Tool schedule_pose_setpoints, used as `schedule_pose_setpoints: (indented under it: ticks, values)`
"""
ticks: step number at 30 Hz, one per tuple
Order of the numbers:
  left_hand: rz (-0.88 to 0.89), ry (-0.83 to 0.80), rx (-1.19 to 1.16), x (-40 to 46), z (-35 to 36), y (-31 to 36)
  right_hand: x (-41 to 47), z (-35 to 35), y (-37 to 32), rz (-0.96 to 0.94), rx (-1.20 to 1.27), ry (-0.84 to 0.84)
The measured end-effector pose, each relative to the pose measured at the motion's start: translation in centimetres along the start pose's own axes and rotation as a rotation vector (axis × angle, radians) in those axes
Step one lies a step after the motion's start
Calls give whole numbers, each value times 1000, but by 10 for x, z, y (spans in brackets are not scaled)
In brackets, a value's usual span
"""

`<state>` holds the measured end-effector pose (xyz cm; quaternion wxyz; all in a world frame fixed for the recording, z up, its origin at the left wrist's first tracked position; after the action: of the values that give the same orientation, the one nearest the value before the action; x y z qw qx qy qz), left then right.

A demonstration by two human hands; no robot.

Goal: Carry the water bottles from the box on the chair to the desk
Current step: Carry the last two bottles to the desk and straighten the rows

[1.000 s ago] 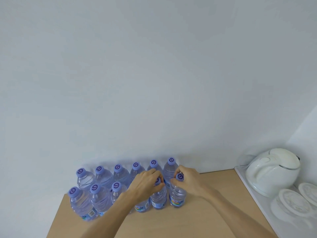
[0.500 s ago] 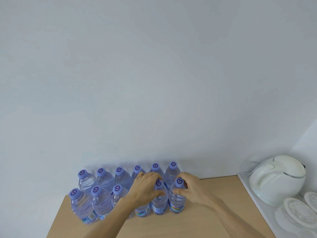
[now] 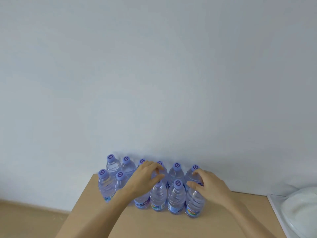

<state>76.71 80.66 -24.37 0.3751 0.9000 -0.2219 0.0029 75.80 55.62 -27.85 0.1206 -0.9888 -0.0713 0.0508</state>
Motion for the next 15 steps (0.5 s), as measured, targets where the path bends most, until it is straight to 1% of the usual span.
schedule_pose_setpoints:
  ticks: [2,5,8,10,13,15]
  values:
    - [-50,73,-8,-12,-21,-14,10,-6,-10,-45,-113,55]
    - [-118,154,5,-33,-51,-34,24,-17,-29,-57,-110,109]
    - [-177,198,17,-47,-81,-55,33,-25,-56,-82,-186,152]
    - [-220,220,22,-49,-99,-70,38,-27,-77,-115,-135,145]
    - [-261,293,-16,-48,-123,-94,49,-24,-113,-190,20,98]
    - [-274,299,-34,-47,-133,-109,59,-20,-138,-239,96,78]
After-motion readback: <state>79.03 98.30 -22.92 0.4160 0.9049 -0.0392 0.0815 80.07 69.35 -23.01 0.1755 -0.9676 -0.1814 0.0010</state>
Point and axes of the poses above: each hand's wrist, its own x-axis towards the middle knuckle, its own z-axis out of the palm, y = z × x, the point moved 6 cm from there along x, towards the middle knuckle, and after that the axes turned 10 degrees about -x, right-handed, at the moved point
